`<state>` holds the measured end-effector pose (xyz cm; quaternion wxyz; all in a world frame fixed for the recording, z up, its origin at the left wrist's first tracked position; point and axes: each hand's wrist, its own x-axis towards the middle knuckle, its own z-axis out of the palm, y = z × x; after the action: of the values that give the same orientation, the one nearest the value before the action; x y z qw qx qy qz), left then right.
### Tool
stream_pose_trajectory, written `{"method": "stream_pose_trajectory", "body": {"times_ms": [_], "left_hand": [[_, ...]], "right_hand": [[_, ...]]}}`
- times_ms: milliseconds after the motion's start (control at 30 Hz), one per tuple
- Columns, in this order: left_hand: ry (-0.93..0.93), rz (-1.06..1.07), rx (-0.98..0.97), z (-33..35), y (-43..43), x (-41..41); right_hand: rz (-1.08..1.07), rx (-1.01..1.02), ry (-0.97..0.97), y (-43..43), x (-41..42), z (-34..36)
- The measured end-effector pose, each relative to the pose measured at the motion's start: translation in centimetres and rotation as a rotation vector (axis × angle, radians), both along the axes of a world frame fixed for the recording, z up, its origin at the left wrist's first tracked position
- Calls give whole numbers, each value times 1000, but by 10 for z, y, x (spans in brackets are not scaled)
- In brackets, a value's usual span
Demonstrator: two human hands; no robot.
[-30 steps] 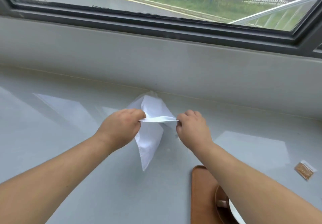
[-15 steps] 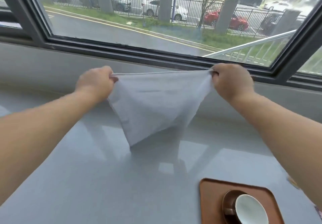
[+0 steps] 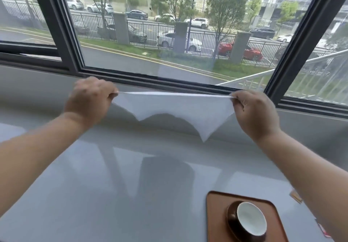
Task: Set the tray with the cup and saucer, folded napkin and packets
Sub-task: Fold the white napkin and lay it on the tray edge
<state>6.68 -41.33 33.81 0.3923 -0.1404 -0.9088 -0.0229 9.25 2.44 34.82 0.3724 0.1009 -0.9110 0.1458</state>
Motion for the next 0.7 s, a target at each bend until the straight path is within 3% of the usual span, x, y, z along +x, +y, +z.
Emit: {"method": "stream_pose_trajectory", "body": {"times_ms": [200, 467, 600, 700], "left_hand": [[-248, 32, -78, -144, -14, 106], [-940, 310, -176, -296, -21, 198], [-1175, 362, 14, -311, -39, 187], [-1204, 406, 227, -306, -57, 148]], "right_hand": [[133, 57, -301, -10, 95, -156], [207, 395, -865, -26, 169, -306], [129, 351, -1000, -30, 147, -316], [66, 272, -1003, -34, 99, -306]]}}
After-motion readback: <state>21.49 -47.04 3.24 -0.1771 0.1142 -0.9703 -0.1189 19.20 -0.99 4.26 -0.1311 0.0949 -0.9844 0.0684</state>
